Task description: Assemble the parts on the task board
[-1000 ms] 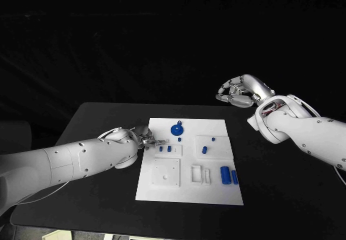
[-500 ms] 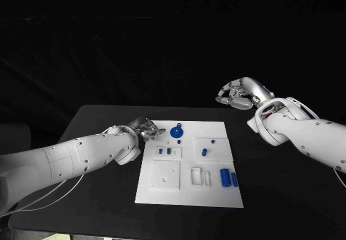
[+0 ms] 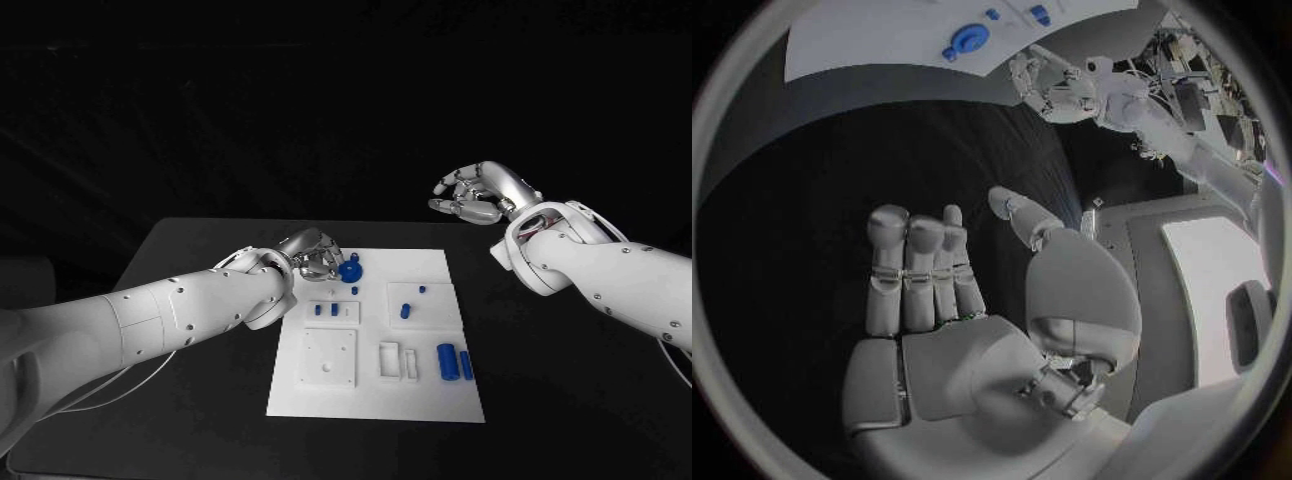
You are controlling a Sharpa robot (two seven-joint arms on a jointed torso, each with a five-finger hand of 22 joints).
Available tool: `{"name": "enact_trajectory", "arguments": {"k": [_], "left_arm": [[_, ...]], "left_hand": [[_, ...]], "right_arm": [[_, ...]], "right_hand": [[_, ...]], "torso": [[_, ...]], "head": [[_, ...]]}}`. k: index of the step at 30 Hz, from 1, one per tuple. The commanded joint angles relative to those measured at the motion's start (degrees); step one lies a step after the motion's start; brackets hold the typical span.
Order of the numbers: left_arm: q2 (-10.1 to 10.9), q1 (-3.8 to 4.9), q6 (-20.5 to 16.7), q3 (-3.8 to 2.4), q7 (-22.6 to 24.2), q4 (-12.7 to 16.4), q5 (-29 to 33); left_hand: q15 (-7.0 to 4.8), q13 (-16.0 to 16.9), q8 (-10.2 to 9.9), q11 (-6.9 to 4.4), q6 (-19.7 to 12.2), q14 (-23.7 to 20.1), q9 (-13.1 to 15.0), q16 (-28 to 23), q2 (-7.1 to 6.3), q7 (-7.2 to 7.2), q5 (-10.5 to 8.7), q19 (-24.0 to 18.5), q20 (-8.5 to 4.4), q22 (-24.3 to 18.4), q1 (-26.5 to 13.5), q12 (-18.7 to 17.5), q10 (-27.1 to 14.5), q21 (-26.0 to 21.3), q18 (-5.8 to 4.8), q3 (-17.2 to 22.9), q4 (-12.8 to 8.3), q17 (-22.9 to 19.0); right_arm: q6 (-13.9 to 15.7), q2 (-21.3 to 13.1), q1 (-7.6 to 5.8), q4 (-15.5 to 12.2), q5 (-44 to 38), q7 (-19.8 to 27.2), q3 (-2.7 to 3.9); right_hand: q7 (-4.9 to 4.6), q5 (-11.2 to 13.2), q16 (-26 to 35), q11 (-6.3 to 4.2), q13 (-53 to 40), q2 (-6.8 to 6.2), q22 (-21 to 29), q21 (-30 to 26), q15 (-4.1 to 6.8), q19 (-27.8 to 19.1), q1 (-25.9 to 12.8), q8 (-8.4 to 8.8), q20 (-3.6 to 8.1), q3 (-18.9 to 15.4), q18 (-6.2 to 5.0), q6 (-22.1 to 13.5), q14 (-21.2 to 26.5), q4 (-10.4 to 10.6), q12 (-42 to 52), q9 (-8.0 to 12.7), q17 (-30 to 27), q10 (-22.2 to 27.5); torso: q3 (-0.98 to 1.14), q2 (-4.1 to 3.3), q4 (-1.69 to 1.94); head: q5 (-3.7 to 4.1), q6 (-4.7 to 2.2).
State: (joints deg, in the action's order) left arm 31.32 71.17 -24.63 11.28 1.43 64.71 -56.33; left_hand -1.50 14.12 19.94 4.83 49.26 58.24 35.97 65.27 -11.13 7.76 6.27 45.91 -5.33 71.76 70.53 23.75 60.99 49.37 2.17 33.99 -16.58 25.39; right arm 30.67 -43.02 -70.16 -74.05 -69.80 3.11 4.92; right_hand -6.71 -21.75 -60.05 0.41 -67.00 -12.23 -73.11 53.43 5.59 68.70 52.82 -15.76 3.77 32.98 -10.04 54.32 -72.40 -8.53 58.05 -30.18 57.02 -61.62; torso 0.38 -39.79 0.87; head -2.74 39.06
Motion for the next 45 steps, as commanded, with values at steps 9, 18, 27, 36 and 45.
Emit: {"name": "enact_trajectory", "arguments": {"k": [9, 18, 27, 36, 45], "left_arm": [[-4.92, 0.77, 7.69, 0.20, -0.52, -3.78, -17.73], [-7.59, 0.73, 9.04, 0.91, -1.69, -6.64, -21.61], [-9.68, 0.63, 9.01, 2.14, -1.26, -9.80, -23.93], [-10.78, -0.11, 9.01, 2.26, -0.72, -11.82, -24.11], [-11.53, -0.61, 9.34, 2.26, -0.15, -13.02, -24.11]], "left_hand": [[0.15, -1.43, -1.02, 0.16, 0.66, 2.05, -1.89, 2.42, -0.91, -0.58, 2.10, 2.58, -1.74, 1.66, 1.55, -4.56, 1.07, 1.26, 1.64, 1.44, 0.01, 2.15], [0.44, -2.25, -1.62, 0.55, 0.99, 3.32, -2.79, 4.66, -1.02, 0.22, 1.18, 4.68, -1.56, 2.76, -0.20, -7.76, 0.66, 2.69, 2.78, 1.28, 0.63, 3.44], [0.38, -2.61, -1.64, 0.52, 1.80, 4.91, -3.18, 6.33, -0.77, 0.06, 1.33, 6.49, -1.54, 3.66, -0.28, -9.84, 1.24, 4.04, 3.85, 1.54, 0.55, 4.21], [0.37, -2.76, -1.83, 0.51, 2.12, 5.46, -3.48, 7.47, -0.47, 0.02, 1.28, 7.15, -1.51, 4.14, -0.40, -11.00, 1.65, 4.76, 4.31, 1.57, 0.57, 4.73], [0.19, -2.69, -1.78, 0.33, 2.76, 5.93, -3.64, 8.45, 0.12, -0.12, 1.19, 7.65, -1.63, 4.35, -0.63, -11.56, 2.56, 5.43, 4.58, 1.52, 0.67, 5.14]], "right_arm": [[0.10, 0.75, 0.01, 0.30, 1.66, 1.80, 0.01], [0.22, 0.83, 0.01, 0.04, 1.83, 1.94, 0.01], [0.68, 0.85, 0.01, -0.26, 1.96, 2.16, 0.01], [0.85, 0.82, 0.01, -0.71, 2.00, 2.18, 0.01], [0.83, 0.90, 0.01, -0.92, 2.00, 2.17, 0.01]], "right_hand": [[-0.90, -0.25, 5.69, 0.78, 4.36, 0.09, 2.45, -5.31, -0.65, -2.76, 1.06, 0.44, -2.51, 0.27, -4.96, -1.72, 1.82, -0.47, -3.42, -0.62, -2.30, 1.80], [-0.93, -0.32, 5.97, 0.81, 4.70, 0.08, 2.55, -5.56, -0.68, -2.66, 1.12, 0.49, -2.62, 0.20, -4.96, -1.85, 1.69, -0.49, -3.48, -0.66, -2.34, 1.79], [-0.99, -0.54, 6.37, 0.88, 5.12, -0.03, 2.68, -5.93, -0.75, -2.69, 1.20, 0.53, -2.75, 0.13, -4.96, -1.97, 1.71, -0.57, -3.61, -0.72, -2.36, 2.01], [-1.04, -0.68, 6.66, 0.93, 5.40, -0.11, 2.73, -6.20, -0.81, -2.77, 1.23, 0.54, -2.86, 0.07, -4.96, -2.01, 1.79, -0.61, -3.67, -0.76, -2.35, 2.21], [-1.05, -0.72, 6.77, 0.94, 5.51, -0.11, 2.75, -6.32, -0.83, -2.80, 1.25, 0.54, -2.91, 0.05, -4.96, -2.02, 1.82, -0.62, -3.68, -0.78, -2.34, 2.30]], "torso": [[0.01, 0.02, 0.09], [0.01, -0.07, 0.08], [0.02, -0.02, 0.05], [0.01, -0.18, -0.14], [0.03, -0.20, -0.07]], "head": [[0.42, -0.49], [0.45, -0.63], [0.53, -0.41], [0.63, -0.25], [0.91, -0.08]]}}
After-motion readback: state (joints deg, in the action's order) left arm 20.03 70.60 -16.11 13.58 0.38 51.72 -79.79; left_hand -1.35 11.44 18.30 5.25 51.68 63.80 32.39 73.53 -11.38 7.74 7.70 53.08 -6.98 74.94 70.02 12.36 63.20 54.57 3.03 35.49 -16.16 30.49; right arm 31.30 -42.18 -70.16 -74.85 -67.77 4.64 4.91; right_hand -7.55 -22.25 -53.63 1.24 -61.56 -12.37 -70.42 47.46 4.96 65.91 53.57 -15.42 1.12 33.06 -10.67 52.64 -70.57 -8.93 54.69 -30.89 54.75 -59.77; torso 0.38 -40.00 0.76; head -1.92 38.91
